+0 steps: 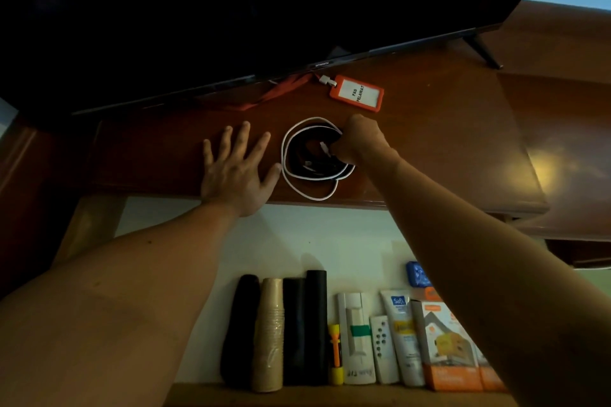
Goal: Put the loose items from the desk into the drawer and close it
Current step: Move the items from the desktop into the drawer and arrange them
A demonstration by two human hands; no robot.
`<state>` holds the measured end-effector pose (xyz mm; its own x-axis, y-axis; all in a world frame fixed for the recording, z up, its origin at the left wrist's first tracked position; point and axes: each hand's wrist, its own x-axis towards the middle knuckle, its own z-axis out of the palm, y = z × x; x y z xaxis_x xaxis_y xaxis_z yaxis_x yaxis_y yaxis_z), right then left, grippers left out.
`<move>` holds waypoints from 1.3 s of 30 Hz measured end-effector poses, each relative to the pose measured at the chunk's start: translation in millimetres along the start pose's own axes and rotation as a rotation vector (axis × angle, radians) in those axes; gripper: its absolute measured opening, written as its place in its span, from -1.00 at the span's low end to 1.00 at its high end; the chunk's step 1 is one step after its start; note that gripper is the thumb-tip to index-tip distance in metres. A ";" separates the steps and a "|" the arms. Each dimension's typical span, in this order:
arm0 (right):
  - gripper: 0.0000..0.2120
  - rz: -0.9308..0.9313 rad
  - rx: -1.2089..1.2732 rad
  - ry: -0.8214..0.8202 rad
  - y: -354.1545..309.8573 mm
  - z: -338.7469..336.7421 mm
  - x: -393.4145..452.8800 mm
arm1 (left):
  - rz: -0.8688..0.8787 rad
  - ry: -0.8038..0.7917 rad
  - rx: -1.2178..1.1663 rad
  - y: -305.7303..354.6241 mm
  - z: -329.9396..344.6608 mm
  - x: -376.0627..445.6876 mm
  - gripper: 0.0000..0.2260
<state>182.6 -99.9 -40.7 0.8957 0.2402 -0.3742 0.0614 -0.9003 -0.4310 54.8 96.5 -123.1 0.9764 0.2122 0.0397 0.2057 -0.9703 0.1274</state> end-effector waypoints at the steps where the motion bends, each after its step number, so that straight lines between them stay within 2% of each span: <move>1: -0.80 0.002 0.021 0.006 -0.1 0.5 0.5 | -0.001 -0.001 -0.001 -0.2 -0.1 0.2 -0.36; 5: -0.84 -0.008 0.020 0.036 -0.4 4.5 -1.1 | -0.006 0.000 -0.002 -0.1 -0.7 0.7 -0.36; 15: -0.59 0.037 0.025 0.145 7.5 10.7 -8.9 | -0.014 -0.017 0.000 -0.1 -0.1 1.4 -0.35; 20: -0.80 0.062 0.215 0.185 13.5 12.2 -12.9 | -0.016 -0.019 0.001 -0.4 -0.1 1.6 -0.35; 24: -0.66 0.063 0.253 0.152 16.5 10.9 -13.3 | -0.022 -0.024 0.006 -0.7 1.5 2.5 -0.35; 28: -0.43 0.105 -0.069 0.076 12.0 2.2 -5.9 | -0.004 -0.008 -0.001 -1.9 1.4 1.2 -0.35; 29: -0.37 0.080 -0.133 0.064 8.8 -0.9 -5.9 | 0.001 0.004 -0.009 -1.8 1.0 0.5 -0.35; 31: -0.30 -0.101 -0.240 0.059 -0.6 -6.4 -8.6 | 0.002 0.013 -0.018 -1.9 0.4 -0.4 -0.36; 33: -0.39 -0.373 -0.362 0.059 -9.8 -7.9 -14.5 | 0.000 0.009 -0.022 -1.6 0.5 -0.3 -0.36; 35: -0.55 -0.559 -0.431 0.044 -17.1 -7.0 -29.6 | 0.004 0.008 -0.012 -1.0 0.5 0.0 -0.36; 39: -0.51 -0.781 -0.595 0.041 -2.4 8.2 -57.6 | 0.000 0.013 -0.024 -0.9 0.2 -0.4 -0.36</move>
<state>127.2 -108.6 -24.8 0.5225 0.8433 -0.1258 0.8449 -0.5320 -0.0566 54.3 97.3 -123.4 0.9755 0.2135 0.0529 0.2035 -0.9673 0.1514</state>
